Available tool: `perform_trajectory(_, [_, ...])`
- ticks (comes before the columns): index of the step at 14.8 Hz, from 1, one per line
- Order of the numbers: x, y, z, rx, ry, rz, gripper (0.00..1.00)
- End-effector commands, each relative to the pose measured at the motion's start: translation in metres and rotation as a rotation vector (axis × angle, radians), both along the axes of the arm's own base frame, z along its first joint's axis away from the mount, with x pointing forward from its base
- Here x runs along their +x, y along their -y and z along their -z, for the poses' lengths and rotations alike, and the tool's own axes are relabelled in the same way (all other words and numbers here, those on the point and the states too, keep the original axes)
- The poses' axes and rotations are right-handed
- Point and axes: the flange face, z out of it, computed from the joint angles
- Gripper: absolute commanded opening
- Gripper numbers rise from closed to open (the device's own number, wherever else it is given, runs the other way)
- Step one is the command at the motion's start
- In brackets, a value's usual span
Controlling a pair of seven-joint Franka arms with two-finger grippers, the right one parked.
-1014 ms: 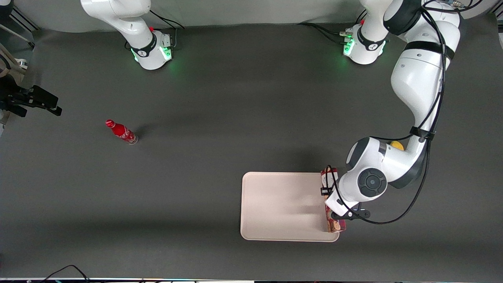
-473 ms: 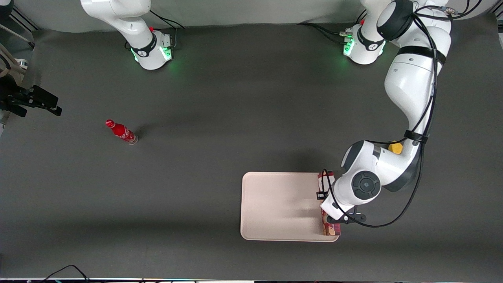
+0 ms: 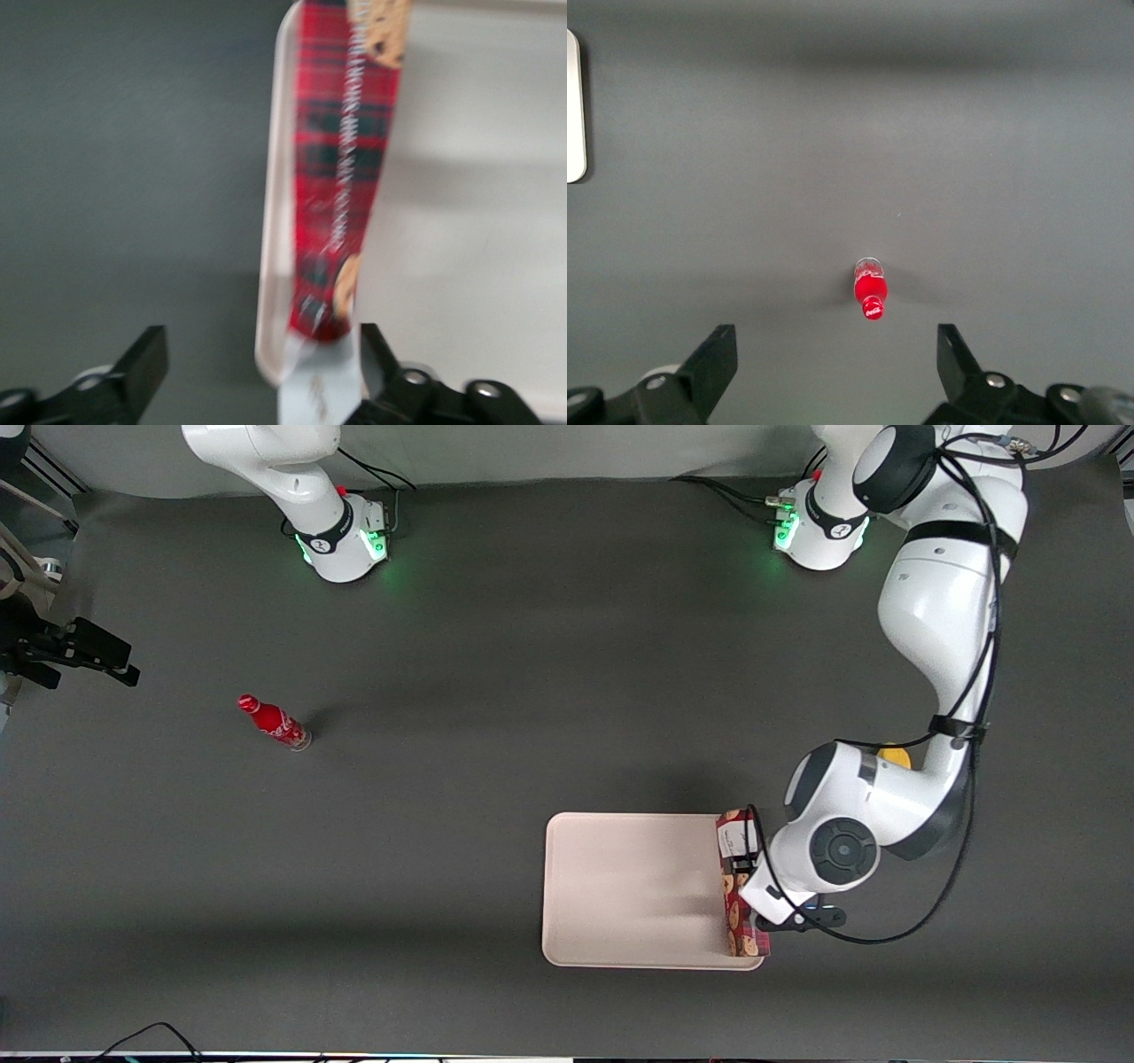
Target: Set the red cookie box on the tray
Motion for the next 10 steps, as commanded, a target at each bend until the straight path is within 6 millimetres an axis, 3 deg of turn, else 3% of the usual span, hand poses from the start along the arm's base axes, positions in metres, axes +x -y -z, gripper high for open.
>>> perform_trajectory(1, [-0.011,-0.035,-0.085,-0.003,-0.062,-0.049,1.0])
perform_trajectory(3, [-0.027,-0.067,-0.145,0.028,-0.103,-0.074,1.0])
perform_trajectory(7, [-0.089,-0.166,-0.29,0.014,-0.179,-0.037,1.0])
perform_trajectory(8, [-0.108,-0.186,-0.311,0.005,-0.201,-0.004,1.0])
perform_trajectory(10, [-0.144,-0.209,-0.333,-0.006,-0.194,0.04,1.0])
